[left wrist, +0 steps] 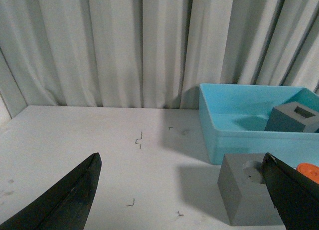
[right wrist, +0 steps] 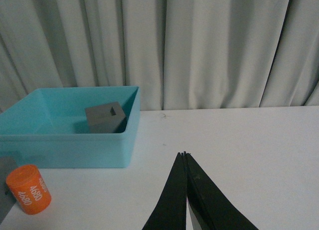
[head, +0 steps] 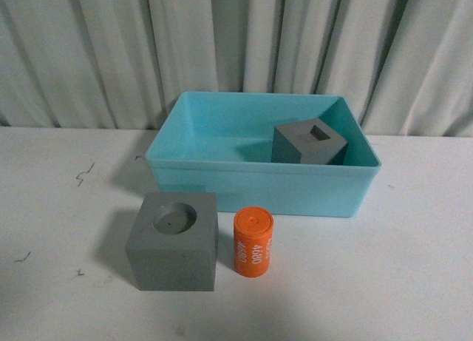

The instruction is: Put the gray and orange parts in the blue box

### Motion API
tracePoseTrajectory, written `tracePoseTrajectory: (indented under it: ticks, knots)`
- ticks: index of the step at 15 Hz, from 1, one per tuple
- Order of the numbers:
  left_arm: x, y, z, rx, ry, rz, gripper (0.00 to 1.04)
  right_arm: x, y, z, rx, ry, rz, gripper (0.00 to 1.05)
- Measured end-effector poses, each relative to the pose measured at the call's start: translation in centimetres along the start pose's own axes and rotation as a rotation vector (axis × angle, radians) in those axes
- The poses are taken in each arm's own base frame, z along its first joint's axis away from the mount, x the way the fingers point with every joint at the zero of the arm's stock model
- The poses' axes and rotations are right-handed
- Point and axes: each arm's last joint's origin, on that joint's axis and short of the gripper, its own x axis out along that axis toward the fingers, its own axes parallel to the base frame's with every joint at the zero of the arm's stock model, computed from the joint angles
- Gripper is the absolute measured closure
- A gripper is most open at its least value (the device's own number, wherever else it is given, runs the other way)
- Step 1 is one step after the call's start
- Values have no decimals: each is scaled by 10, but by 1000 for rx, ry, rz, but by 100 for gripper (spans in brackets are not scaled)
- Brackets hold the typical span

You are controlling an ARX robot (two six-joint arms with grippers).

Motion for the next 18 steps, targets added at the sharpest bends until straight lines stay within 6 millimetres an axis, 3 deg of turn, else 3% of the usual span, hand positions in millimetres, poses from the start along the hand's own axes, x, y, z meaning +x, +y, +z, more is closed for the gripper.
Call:
tracePoseTrajectory:
  ticks: [2, 10, 11, 14, 15, 16, 17, 18]
  knots:
    - [0, 0, 0, 0, 0, 0, 7, 0, 0, 0, 0, -1, 0, 103]
    - [0, 0, 0, 0, 0, 0, 7, 0, 0, 0, 0, -1, 0, 12]
    - [0, 0, 0, 0, 0, 0, 7, 0, 0, 0, 0, 0, 0, 4]
    - [0, 0, 0, 0, 0, 0, 7, 0, 0, 0, 0, -1, 0, 6]
    - [-1, 0, -2, -24, 94, 3, 7, 0, 0, 0, 0, 0, 0, 6]
    - [3, 1, 2, -123, 396, 20, 7, 0, 0, 0, 0, -1, -2, 6]
    - [15, 2, 11, -216, 586, 72, 7, 0, 0, 0, 0, -2, 2, 6]
    - [33, 1, 18, -264, 622, 77, 7, 0, 0, 0, 0, 0, 1, 6]
